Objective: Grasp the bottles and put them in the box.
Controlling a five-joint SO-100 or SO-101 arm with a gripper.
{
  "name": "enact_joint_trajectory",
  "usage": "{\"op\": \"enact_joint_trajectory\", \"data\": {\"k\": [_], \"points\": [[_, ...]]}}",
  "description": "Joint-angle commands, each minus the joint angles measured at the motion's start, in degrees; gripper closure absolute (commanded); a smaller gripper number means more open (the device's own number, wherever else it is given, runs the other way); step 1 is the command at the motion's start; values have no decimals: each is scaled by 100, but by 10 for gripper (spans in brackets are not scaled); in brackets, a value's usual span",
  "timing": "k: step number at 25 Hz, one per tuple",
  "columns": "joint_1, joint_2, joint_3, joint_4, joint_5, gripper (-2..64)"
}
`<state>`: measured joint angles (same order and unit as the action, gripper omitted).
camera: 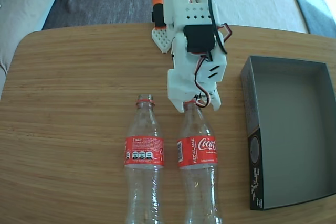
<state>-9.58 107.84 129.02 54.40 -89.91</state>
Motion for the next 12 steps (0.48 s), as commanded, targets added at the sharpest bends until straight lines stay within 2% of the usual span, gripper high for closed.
{"op": "enact_joint_trajectory", "data": {"k": [1,8,12], "points": [[18,35,35,-167,-18,246],[105,26,290,-360,-26,246],[185,26,501,-703,-26,246]]}}
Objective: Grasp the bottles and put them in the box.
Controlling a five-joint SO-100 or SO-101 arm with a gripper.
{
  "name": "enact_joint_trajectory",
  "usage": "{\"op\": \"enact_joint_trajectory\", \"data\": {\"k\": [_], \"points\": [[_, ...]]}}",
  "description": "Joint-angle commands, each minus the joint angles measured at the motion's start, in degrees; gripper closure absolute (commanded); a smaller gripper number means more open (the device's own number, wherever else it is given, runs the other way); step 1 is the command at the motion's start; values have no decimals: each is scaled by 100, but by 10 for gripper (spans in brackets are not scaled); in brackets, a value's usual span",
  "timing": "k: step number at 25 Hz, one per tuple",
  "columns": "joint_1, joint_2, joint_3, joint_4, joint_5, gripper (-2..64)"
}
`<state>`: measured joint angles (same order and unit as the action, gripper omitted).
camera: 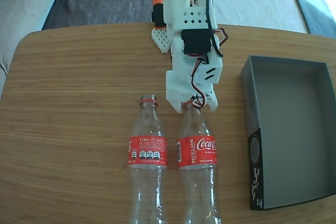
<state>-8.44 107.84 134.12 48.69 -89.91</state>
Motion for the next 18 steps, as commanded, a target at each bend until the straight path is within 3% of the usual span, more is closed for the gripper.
{"op": "enact_joint_trajectory", "data": {"k": [1,11,18], "points": [[97,26,26,-193,-26,246],[176,26,62,-220,9,261],[167,35,35,-220,26,516]]}}
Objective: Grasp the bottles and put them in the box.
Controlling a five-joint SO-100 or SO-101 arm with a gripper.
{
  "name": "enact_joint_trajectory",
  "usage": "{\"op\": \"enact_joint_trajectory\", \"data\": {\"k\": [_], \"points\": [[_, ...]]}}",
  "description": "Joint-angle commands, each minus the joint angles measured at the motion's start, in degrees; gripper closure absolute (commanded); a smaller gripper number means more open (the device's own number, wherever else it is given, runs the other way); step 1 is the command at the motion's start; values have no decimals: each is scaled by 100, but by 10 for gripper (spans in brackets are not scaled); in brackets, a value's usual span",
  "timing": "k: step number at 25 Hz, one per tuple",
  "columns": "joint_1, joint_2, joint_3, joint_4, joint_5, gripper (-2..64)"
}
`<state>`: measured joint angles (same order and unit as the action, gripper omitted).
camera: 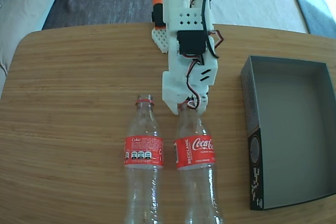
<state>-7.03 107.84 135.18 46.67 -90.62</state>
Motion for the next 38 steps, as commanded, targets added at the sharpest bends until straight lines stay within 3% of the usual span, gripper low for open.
{"op": "enact_joint_trajectory", "data": {"k": [1,13,23,33,38], "points": [[26,35,-88,-18,114,528],[-18,141,-378,114,123,538],[-26,141,-1925,1661,193,538],[-642,141,-3595,3349,2013,538],[-1222,149,-4263,3929,2646,538]]}}
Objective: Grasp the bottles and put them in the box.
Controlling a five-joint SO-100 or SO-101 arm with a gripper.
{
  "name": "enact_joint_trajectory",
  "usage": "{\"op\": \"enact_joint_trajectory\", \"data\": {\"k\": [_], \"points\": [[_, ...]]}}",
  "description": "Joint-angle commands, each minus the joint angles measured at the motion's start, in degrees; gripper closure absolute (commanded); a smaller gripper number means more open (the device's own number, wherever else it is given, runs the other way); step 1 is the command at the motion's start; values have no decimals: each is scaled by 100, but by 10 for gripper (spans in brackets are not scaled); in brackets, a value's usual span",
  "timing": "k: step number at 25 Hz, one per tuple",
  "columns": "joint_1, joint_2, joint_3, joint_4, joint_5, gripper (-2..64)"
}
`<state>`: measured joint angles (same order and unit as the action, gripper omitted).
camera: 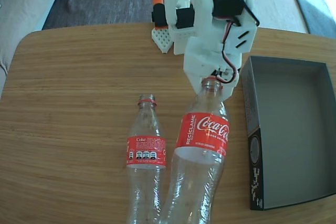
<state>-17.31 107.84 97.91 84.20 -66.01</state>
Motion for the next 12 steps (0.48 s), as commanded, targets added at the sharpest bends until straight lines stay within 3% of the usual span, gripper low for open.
{"op": "enact_joint_trajectory", "data": {"k": [1,12], "points": [[-334,149,-659,246,299,538],[-2408,53,-1037,158,1002,538]]}}
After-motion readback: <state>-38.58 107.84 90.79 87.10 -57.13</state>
